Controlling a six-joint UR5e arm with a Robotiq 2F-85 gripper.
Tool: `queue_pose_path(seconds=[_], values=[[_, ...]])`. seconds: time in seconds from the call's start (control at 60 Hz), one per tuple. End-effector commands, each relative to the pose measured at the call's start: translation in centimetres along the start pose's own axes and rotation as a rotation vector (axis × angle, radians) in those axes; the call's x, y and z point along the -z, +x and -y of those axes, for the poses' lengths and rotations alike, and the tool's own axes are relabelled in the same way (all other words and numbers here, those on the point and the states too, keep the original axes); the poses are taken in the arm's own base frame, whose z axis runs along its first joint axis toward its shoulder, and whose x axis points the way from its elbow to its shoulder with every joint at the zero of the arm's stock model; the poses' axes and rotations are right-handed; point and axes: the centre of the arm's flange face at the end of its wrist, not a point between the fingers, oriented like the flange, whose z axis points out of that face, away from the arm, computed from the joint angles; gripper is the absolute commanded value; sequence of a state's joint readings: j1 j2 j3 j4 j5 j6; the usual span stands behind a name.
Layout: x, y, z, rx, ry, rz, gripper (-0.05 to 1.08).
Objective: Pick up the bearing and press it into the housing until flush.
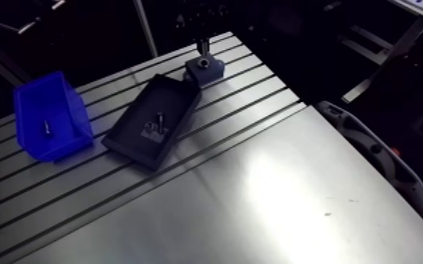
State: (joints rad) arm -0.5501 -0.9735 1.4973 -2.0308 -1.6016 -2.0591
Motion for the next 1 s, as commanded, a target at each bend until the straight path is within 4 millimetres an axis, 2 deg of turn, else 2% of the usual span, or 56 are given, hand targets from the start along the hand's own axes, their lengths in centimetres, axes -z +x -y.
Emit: queue_pose_path(seconds=[0.017,1.0], values=[[-0.8,0.1,-0.1,0.001,0.002,0.006,1.07],[-2.3,0.2,0.1,0.005,0.008,0.027,1.07]])
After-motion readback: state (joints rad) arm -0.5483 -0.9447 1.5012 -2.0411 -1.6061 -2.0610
